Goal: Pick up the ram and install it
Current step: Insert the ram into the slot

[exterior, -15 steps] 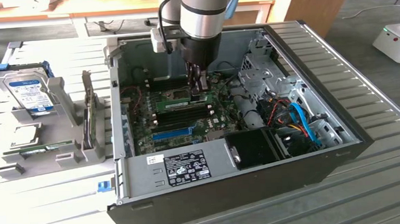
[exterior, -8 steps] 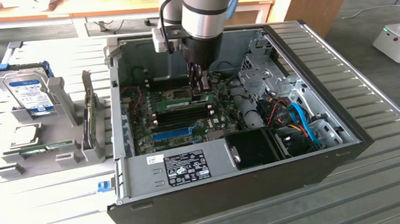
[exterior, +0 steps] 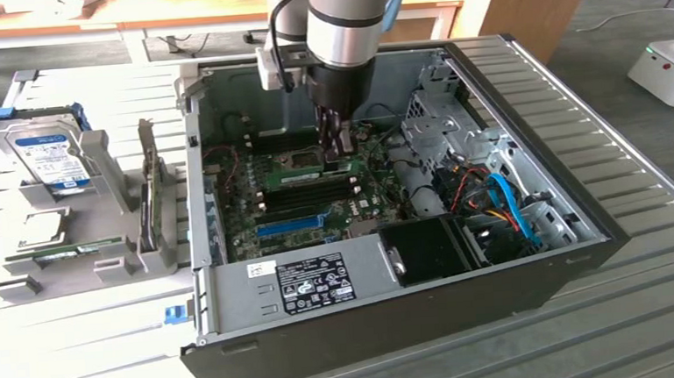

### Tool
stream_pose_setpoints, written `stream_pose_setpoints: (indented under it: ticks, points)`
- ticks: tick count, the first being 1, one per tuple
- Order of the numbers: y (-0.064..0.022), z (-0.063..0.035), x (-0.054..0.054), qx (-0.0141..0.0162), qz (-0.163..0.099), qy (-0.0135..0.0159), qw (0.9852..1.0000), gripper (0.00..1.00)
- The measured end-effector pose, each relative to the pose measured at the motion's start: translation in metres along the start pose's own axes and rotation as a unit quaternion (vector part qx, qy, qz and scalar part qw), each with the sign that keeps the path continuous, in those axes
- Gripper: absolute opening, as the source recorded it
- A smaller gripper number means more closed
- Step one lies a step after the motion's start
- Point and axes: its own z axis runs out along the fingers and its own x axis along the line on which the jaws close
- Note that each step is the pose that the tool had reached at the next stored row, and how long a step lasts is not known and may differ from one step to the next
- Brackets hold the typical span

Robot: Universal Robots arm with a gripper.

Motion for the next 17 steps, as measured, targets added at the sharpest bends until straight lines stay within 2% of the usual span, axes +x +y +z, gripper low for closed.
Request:
stream_pose_setpoints:
  ticks: [17]
  points:
    - [-0.0005,0.018,0.0,0.0,0.0,0.0,1.0,0.12]
